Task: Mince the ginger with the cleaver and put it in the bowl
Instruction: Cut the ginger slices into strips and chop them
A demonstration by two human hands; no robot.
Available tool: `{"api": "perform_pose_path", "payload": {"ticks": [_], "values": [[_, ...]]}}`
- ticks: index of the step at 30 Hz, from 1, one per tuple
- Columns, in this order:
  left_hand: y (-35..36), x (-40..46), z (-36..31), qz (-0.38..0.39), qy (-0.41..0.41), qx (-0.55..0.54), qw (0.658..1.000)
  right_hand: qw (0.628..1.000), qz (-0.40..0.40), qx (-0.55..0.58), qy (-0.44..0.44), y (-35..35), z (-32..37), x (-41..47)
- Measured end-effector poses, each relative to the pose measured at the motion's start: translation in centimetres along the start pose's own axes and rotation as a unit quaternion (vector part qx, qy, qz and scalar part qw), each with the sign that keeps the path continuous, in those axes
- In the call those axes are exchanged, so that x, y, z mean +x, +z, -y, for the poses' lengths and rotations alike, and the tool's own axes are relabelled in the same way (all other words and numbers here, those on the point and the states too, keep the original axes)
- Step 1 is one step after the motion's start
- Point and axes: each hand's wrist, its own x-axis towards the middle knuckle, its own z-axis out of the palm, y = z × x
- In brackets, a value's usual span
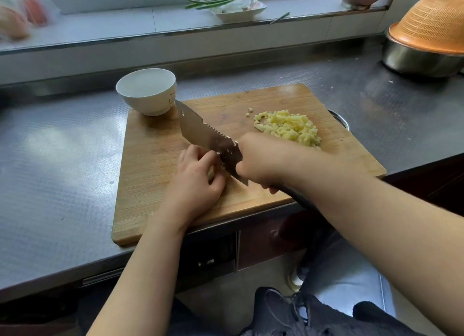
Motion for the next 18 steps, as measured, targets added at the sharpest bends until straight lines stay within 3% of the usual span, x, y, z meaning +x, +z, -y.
{"api": "perform_pose_path", "payload": {"ticks": [3, 7, 18], "values": [[-0.2, -0.1, -0.1, -0.001, 0.005, 0.0, 1.0, 0.999, -0.041, 0.023, 0.004, 0.9, -0.9, -0.3], [-0.5, -0.4, -0.5, -0.012, -0.002, -0.007, 1.0, 0.99, -0.032, 0.135, 0.021, 0.2, -2.4, -0.2], [-1.1, -0.8, -0.6, -0.01, 0.01, 0.015, 1.0, 0.997, -0.034, 0.052, -0.049, -0.8, -0.8, -1.5]]}}
